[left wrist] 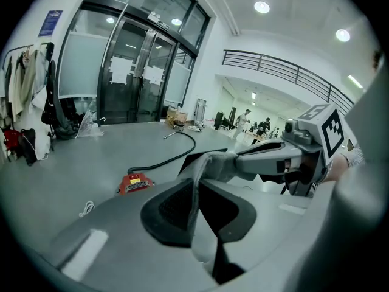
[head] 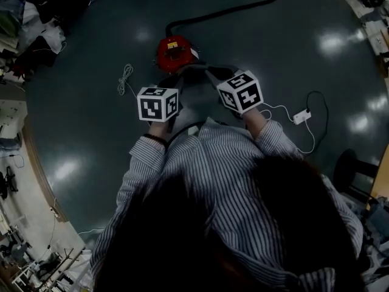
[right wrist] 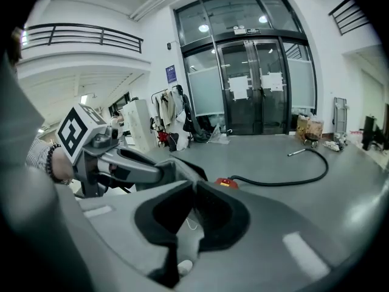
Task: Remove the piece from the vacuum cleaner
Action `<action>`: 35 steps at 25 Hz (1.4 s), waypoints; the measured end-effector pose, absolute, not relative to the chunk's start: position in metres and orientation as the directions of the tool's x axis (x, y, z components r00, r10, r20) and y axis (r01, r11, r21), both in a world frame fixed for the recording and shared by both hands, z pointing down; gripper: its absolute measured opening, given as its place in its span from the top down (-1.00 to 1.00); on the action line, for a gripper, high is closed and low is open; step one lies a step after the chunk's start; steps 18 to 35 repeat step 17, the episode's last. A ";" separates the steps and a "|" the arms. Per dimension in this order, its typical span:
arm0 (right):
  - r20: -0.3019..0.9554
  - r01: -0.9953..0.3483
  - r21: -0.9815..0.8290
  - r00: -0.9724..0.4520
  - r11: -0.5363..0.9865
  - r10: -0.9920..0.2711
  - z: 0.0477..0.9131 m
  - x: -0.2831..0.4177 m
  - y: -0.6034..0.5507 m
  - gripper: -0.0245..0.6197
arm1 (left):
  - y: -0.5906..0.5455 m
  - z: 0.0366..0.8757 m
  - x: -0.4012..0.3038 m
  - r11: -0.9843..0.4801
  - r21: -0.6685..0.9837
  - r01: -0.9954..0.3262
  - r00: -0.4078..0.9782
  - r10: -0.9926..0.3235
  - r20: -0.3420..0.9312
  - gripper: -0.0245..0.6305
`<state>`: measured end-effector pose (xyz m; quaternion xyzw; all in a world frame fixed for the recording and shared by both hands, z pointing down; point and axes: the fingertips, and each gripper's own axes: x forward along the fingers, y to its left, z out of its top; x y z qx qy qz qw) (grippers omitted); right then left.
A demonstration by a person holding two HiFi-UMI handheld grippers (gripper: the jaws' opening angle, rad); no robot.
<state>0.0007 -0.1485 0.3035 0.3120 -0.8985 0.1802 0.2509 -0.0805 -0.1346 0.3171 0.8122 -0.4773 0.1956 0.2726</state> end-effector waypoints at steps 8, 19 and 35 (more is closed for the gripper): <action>0.563 -0.657 -0.182 -0.680 0.731 -0.470 0.308 0.001 -0.153 0.85 | -0.140 0.320 -0.080 -0.398 0.258 -0.880 0.470 -0.664 0.581 0.84; 0.564 -0.658 -0.171 -0.676 0.734 -0.475 0.308 0.003 -0.155 0.85 | -0.141 0.323 -0.077 -0.406 0.248 -0.879 0.470 -0.658 0.588 0.84; 0.564 -0.658 -0.171 -0.676 0.734 -0.475 0.308 0.003 -0.155 0.85 | -0.141 0.323 -0.077 -0.406 0.248 -0.879 0.470 -0.658 0.588 0.84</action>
